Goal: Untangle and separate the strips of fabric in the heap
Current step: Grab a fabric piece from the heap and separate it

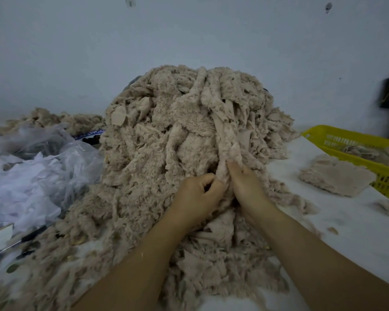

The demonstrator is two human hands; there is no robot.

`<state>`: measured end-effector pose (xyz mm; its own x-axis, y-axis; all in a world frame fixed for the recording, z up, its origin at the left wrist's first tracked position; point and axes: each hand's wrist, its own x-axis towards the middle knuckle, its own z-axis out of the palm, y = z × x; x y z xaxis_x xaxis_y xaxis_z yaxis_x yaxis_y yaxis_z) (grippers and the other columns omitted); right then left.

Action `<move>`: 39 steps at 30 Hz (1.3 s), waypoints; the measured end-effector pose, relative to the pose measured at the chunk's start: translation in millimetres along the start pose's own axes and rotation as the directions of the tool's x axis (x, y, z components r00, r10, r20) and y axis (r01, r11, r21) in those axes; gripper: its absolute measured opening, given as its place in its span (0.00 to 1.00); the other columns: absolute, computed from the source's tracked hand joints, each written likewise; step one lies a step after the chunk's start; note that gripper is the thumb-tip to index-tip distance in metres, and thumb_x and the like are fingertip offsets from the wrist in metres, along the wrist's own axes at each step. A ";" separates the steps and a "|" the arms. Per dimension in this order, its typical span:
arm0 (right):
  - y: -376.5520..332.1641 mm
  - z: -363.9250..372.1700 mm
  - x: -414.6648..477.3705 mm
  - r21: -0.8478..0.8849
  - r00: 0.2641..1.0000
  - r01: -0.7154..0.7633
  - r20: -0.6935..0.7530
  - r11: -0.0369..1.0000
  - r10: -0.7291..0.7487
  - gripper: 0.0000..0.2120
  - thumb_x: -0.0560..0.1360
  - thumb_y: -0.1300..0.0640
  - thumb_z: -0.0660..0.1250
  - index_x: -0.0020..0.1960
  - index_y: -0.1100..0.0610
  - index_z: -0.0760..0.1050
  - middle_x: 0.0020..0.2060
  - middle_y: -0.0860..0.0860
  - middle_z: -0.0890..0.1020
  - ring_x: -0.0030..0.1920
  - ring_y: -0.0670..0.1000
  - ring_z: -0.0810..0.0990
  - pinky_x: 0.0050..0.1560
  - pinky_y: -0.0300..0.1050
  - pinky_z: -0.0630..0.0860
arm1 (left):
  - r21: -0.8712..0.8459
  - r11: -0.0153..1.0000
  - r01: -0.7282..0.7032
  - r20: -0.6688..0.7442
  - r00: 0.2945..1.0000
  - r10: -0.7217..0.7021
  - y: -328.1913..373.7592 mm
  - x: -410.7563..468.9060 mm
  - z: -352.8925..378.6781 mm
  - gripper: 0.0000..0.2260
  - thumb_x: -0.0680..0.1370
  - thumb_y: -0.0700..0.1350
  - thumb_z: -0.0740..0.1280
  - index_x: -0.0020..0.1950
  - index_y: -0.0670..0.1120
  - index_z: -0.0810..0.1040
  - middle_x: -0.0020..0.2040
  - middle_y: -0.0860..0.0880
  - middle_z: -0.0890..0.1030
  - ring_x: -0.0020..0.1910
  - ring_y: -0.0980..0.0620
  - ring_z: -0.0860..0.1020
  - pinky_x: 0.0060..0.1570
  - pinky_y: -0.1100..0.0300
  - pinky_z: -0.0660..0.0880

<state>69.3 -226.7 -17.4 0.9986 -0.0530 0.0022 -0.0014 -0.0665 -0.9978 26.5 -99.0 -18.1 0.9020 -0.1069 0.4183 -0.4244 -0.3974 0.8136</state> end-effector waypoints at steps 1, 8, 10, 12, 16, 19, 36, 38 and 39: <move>-0.5 -1.6 0.0 0.034 0.999 -0.023 -0.031 0.999 0.024 0.18 0.82 0.43 0.56 0.58 0.53 0.79 0.45 0.50 0.83 0.47 0.51 0.82 0.49 0.50 0.79 | -0.006 1.000 0.016 -0.022 1.000 -0.016 -0.5 0.8 -0.1 0.19 0.79 0.44 0.62 0.28 0.51 0.65 0.24 0.58 0.64 0.24 0.60 0.61 0.25 0.65 0.60; -1.7 1.7 -0.2 0.284 0.994 -0.005 -0.101 0.959 0.035 0.25 0.82 0.40 0.53 0.71 0.53 0.71 0.64 0.53 0.78 0.58 0.50 0.77 0.60 0.47 0.74 | -0.214 0.951 0.224 -0.125 0.959 -0.254 -1.1 3.7 1.8 0.24 0.81 0.42 0.63 0.25 0.52 0.64 0.22 0.56 0.62 0.21 0.58 0.59 0.23 0.67 0.59; -0.8 3.1 -1.6 0.243 0.993 -0.013 -0.110 0.970 0.041 0.26 0.82 0.38 0.53 0.69 0.54 0.74 0.60 0.52 0.80 0.55 0.50 0.78 0.58 0.46 0.75 | -0.251 0.916 0.313 -0.097 0.933 -0.346 -2.8 5.2 2.3 0.22 0.80 0.44 0.63 0.27 0.51 0.64 0.24 0.53 0.63 0.25 0.54 0.61 0.27 0.64 0.61; -0.3 1.5 -4.2 0.159 0.996 0.020 -0.083 0.987 -0.006 0.27 0.81 0.37 0.52 0.69 0.53 0.74 0.55 0.50 0.81 0.52 0.48 0.79 0.57 0.45 0.75 | -0.262 0.884 0.388 -0.061 0.907 -0.416 -3.6 6.9 2.5 0.16 0.79 0.47 0.64 0.32 0.49 0.68 0.29 0.51 0.67 0.31 0.53 0.66 0.30 0.64 0.65; -0.8 2.6 -11.9 -0.176 0.970 0.238 0.099 0.955 -0.223 0.26 0.82 0.40 0.50 0.69 0.52 0.74 0.56 0.45 0.78 0.58 0.44 0.75 0.58 0.38 0.68 | -0.428 0.788 0.443 0.093 0.889 -0.449 -0.2 12.5 2.9 0.19 0.77 0.60 0.68 0.51 0.44 0.83 0.46 0.49 0.84 0.46 0.49 0.82 0.50 0.55 0.78; 1.9 9.6 -19.3 -0.268 0.918 0.335 0.311 0.903 -0.247 0.26 0.81 0.38 0.50 0.63 0.52 0.78 0.50 0.42 0.78 0.51 0.41 0.76 0.49 0.31 0.69 | -0.612 0.615 0.496 0.191 0.848 -0.495 2.1 15.9 -7.5 0.20 0.73 0.59 0.69 0.55 0.46 0.85 0.51 0.46 0.86 0.48 0.52 0.85 0.46 0.60 0.81; 9.8 9.0 -20.8 -0.453 0.857 0.438 0.472 0.777 -0.208 0.23 0.82 0.40 0.53 0.35 0.52 0.67 0.32 0.45 0.72 0.28 0.35 0.69 0.30 0.30 0.64 | -0.885 0.196 0.423 0.176 0.692 -0.700 -11.4 24.4 -31.5 0.18 0.84 0.50 0.60 0.52 0.40 0.85 0.49 0.41 0.85 0.46 0.42 0.85 0.48 0.45 0.78; 9.0 5.9 -19.9 -0.415 0.884 0.354 0.440 0.838 -0.156 0.20 0.81 0.37 0.52 0.46 0.48 0.74 0.39 0.38 0.74 0.34 0.31 0.70 0.34 0.24 0.64 | -0.896 0.168 0.411 0.202 0.715 -0.669 -10.9 25.3 -32.1 0.20 0.84 0.48 0.60 0.44 0.38 0.87 0.47 0.38 0.86 0.41 0.41 0.86 0.44 0.45 0.78; 9.0 5.6 -19.6 -0.412 0.888 0.347 0.434 0.842 -0.154 0.20 0.81 0.36 0.51 0.47 0.49 0.74 0.40 0.38 0.74 0.35 0.31 0.71 0.34 0.24 0.64 | -0.902 0.163 0.400 0.203 0.726 -0.657 -10.8 25.8 -31.7 0.19 0.84 0.47 0.60 0.43 0.38 0.86 0.45 0.38 0.86 0.40 0.41 0.86 0.42 0.46 0.80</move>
<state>50.0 -220.7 -26.8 0.9096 0.3959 0.1263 0.3239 -0.4852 -0.8122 51.8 -68.6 -3.2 0.9500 -0.0018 -0.3123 0.2198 0.7144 0.6643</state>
